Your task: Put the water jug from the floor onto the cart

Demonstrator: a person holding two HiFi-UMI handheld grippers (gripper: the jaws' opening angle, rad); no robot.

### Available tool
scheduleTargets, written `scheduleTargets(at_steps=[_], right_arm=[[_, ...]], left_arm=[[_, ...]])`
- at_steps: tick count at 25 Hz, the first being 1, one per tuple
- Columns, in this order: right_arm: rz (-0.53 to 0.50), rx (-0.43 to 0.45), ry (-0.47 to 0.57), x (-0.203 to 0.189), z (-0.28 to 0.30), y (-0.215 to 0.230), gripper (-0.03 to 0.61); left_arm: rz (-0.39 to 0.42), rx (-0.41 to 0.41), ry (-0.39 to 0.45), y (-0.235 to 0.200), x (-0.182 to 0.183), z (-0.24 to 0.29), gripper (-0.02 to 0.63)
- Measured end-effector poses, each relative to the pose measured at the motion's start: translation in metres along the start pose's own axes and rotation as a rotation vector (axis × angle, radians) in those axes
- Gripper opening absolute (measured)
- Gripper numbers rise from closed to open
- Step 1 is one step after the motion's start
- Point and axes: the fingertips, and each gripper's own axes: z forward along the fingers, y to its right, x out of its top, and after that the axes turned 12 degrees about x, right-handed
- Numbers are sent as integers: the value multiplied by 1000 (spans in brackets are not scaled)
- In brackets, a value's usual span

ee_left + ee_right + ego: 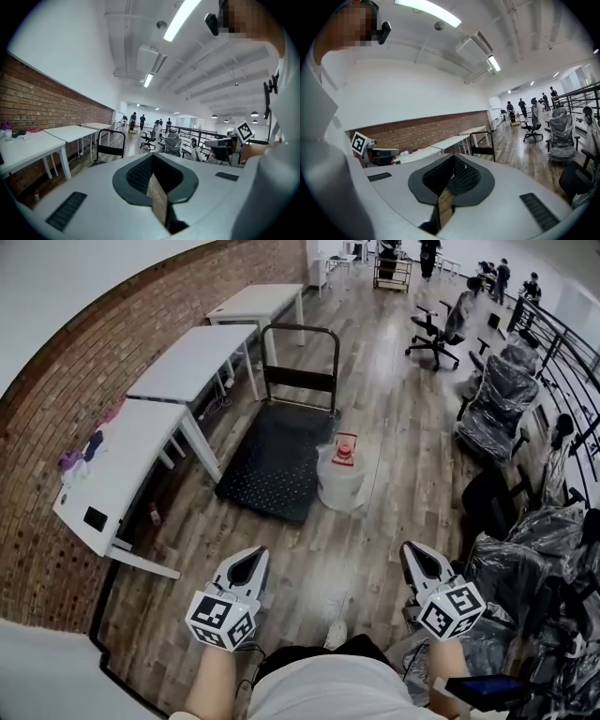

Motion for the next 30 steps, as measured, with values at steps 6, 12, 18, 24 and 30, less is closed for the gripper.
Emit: scheduleTargets(at_steps=[6,12,18,24,30], right_arm=[[44,27,-39,-7,12,36,2],[52,47,-55,-11,31,54,2],[59,10,-52,-2,48,76,2],[62,-38,-75,2,83,101,2],[56,-55,-92,13,156,116,2]], left_arm=[[-12,27,-12,8,2,36,0],[-12,23,-26,11,2,62,0],[-13,-21,-39,5,7,102,0],[-10,-74,-33,-15,20,155,0],[11,-94,-51,-69,28,208,0]])
